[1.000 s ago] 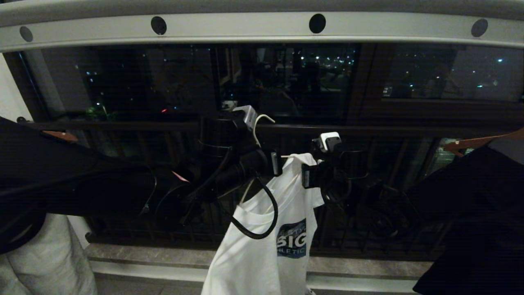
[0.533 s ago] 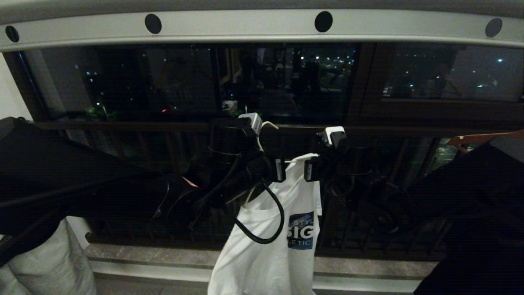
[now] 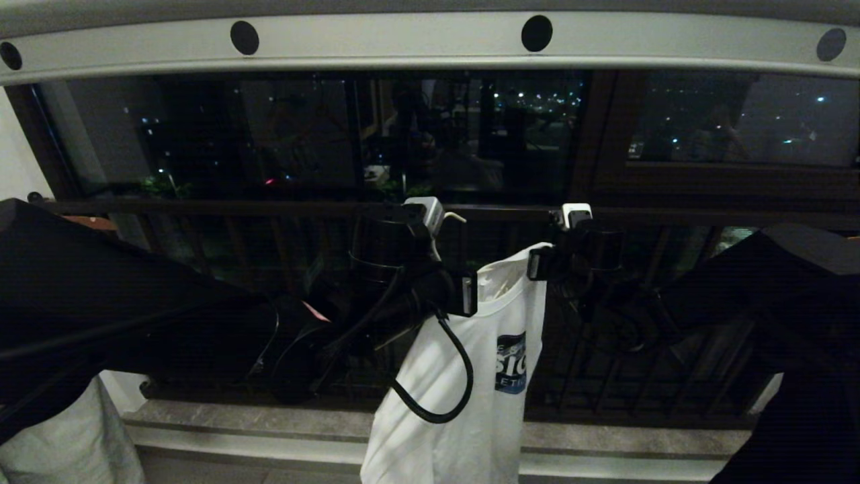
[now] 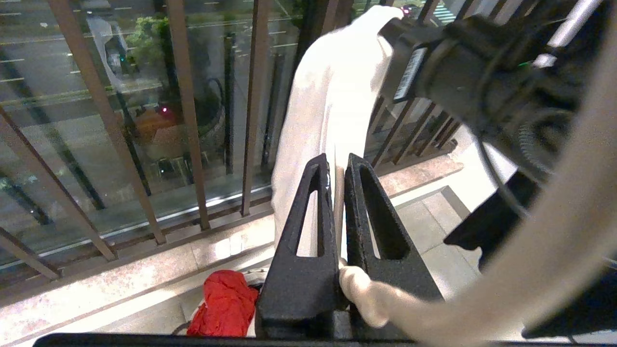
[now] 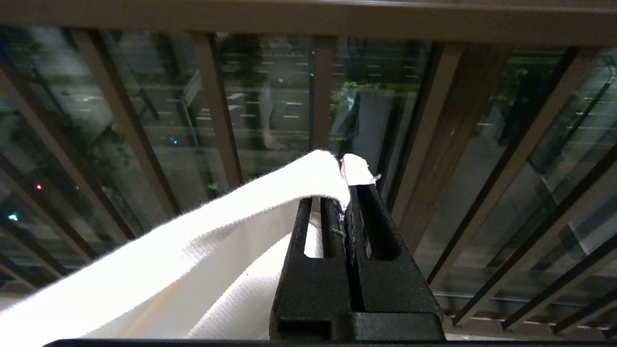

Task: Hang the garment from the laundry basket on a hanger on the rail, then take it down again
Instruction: Take the clothes off the clothes rack

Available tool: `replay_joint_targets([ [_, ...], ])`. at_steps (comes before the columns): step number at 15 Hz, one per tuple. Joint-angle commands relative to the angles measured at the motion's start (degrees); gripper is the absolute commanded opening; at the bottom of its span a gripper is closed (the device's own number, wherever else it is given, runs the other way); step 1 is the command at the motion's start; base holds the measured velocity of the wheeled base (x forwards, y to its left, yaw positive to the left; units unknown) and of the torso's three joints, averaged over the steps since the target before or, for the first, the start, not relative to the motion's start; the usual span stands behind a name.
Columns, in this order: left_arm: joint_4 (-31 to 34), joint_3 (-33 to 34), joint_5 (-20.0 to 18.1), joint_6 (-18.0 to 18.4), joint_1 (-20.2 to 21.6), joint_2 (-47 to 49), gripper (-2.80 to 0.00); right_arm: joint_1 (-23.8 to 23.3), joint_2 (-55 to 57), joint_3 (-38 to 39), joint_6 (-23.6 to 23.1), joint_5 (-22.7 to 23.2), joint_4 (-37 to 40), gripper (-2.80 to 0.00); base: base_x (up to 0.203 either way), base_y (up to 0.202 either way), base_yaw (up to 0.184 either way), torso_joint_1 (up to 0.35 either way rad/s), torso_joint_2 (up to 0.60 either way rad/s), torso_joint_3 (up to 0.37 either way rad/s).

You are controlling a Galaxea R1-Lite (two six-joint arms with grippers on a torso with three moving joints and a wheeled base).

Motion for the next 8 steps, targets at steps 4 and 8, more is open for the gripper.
replay_joint_targets([
  [4, -0.14, 0.16, -0.03, -0.10, -0.17, -0.76, -2.80, -0.86, 4.70, -2.22, 0.06, -0.08, -0.59, -2.80, 0.000, 0.000, 0.000, 0.000, 0.00, 0.000],
  [8, -0.23, 1.21, -0.20, -0.27, -1.59, -1.46, -2.80, -0.95, 6.46, -2.87, 0.00, 0.00, -3.84, -2.80, 0.000, 0.000, 0.000, 0.000, 0.00, 0.000],
])
